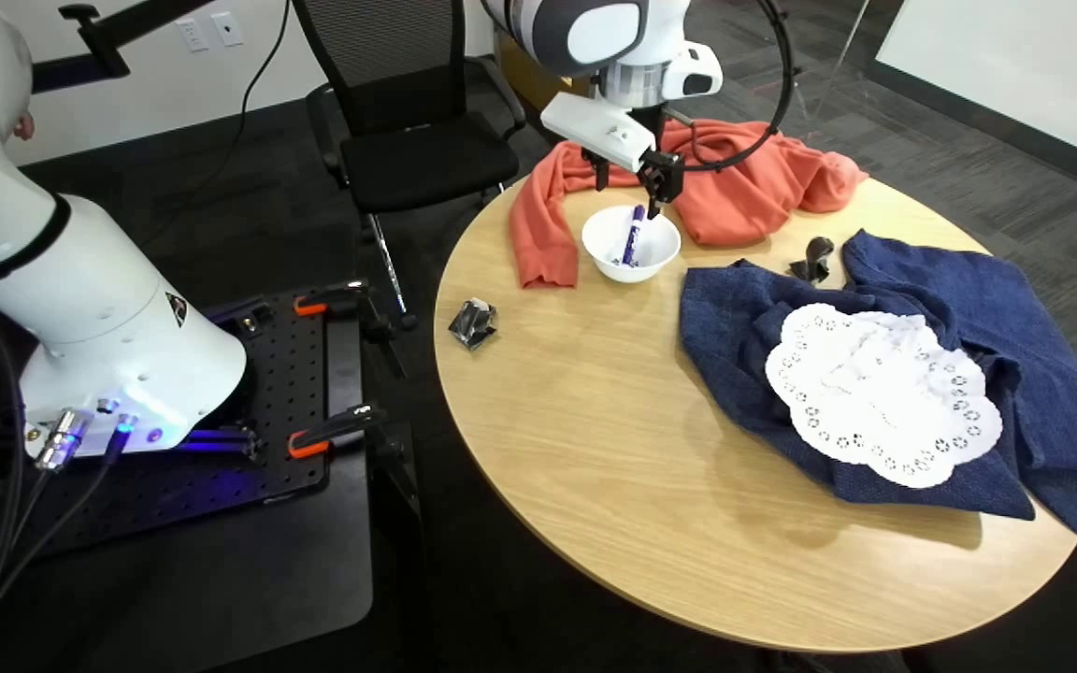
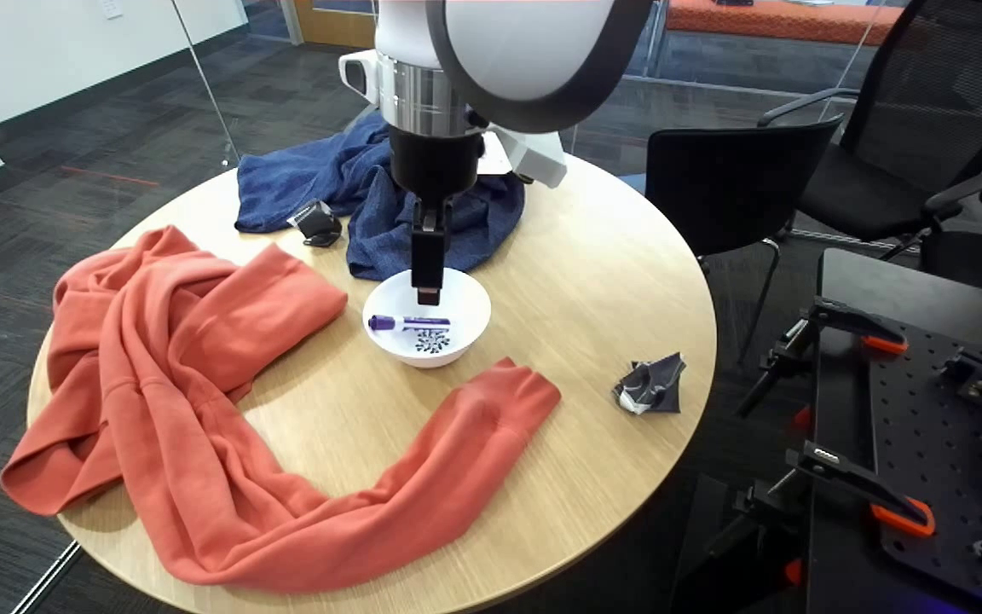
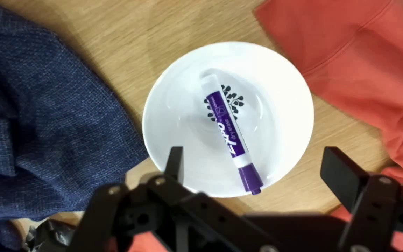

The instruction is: Take the marker from the white bowl and put it on the table

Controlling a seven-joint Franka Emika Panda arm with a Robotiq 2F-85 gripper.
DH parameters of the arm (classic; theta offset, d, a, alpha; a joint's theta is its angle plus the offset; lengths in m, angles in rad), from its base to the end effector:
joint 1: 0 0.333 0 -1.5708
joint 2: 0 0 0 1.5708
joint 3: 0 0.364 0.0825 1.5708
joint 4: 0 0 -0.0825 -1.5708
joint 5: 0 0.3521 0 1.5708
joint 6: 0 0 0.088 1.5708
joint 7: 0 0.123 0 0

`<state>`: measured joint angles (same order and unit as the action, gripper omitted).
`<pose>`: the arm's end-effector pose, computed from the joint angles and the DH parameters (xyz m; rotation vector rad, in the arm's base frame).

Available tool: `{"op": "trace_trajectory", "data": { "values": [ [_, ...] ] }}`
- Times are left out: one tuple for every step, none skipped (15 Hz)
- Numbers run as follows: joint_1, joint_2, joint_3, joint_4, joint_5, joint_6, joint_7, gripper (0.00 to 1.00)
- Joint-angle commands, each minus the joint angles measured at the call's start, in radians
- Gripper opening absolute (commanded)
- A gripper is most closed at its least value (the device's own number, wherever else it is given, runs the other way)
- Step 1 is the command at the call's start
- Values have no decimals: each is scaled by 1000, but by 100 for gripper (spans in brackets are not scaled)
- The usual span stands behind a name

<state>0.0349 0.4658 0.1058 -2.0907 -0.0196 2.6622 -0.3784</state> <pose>0.5955 0.0814 0.2616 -3.0075 -0.8037 -0.1747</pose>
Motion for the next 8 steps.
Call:
{"op": "trace_trajectory", "data": {
  "values": [
    [10,42,-6,22,-45,40,54,100],
    [11,51,-5,26,-50,44,58,100],
    [11,58,-4,28,-52,46,58,90],
    [13,66,-4,33,-54,44,58,76],
    [13,73,-4,37,-55,41,57,68],
    [13,79,-3,41,-55,39,56,68],
    [13,85,-3,46,-56,37,56,66],
    [11,93,-2,53,-56,34,54,64]
  ]
}}
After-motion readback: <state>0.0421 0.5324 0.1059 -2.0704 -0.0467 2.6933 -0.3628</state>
